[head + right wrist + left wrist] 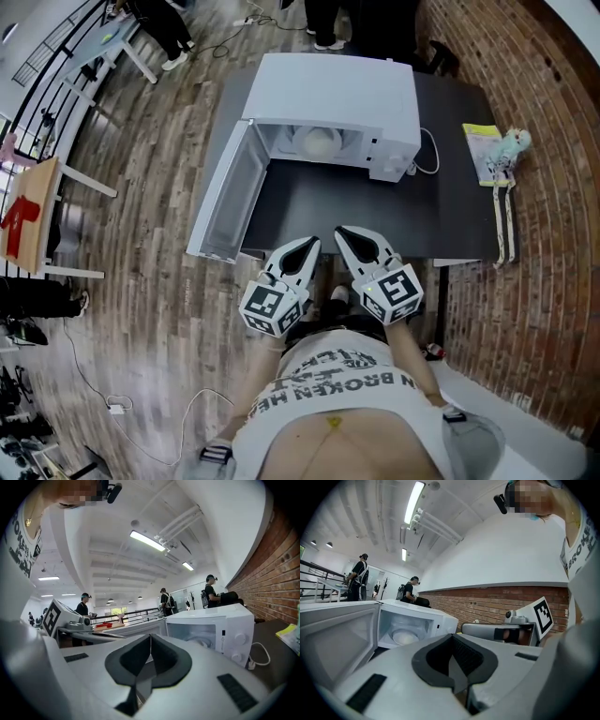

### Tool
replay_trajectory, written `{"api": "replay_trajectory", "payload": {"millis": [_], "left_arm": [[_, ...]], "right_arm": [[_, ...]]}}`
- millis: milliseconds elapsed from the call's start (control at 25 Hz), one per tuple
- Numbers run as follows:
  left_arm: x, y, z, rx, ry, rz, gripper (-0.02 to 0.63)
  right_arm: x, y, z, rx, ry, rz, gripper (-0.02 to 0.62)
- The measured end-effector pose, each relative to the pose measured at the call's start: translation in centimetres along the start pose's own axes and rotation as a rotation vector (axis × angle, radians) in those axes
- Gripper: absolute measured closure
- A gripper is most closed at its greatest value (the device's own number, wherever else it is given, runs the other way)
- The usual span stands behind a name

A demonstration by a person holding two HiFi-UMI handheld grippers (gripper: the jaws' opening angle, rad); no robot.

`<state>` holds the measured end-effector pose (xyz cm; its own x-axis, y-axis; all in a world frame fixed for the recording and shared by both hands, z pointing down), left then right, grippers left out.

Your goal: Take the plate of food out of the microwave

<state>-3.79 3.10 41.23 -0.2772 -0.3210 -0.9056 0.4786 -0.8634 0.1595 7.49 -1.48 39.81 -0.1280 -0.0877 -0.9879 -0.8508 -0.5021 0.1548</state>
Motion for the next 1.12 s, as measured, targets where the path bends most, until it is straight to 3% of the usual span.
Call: {"api": "replay_trajectory", "payload": {"millis": [560, 800, 1120], "left_arm": [[0.3, 0.8, 1.8, 0.070, 0.015, -0.014, 0.600], [1.2, 3.5, 4.2, 0.010, 0.024, 0.022, 0.600], [5.2, 8.5, 8.8, -0.109, 0.098, 0.055, 0.600]], "right_arm": [[-0.4, 2.0, -1.8, 0.051, 0.000, 0.007, 0.586], [-0.5, 3.4, -3.7, -0.039, 0.019, 0.009, 0.586], [1.0, 8.9, -7.1, -0.154, 0.020, 0.006, 0.586]]}}
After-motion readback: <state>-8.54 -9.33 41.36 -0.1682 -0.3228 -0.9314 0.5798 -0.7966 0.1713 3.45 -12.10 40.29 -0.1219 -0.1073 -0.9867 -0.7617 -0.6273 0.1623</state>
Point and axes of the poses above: the fingertips, and each gripper's own axes: y forward along the fingers, z to its left, x out of its top, the point moved 6 cm from there along -y, backward along the fingers, and after that the axes turned 8 degrees about -y, right-handed, at the moved point
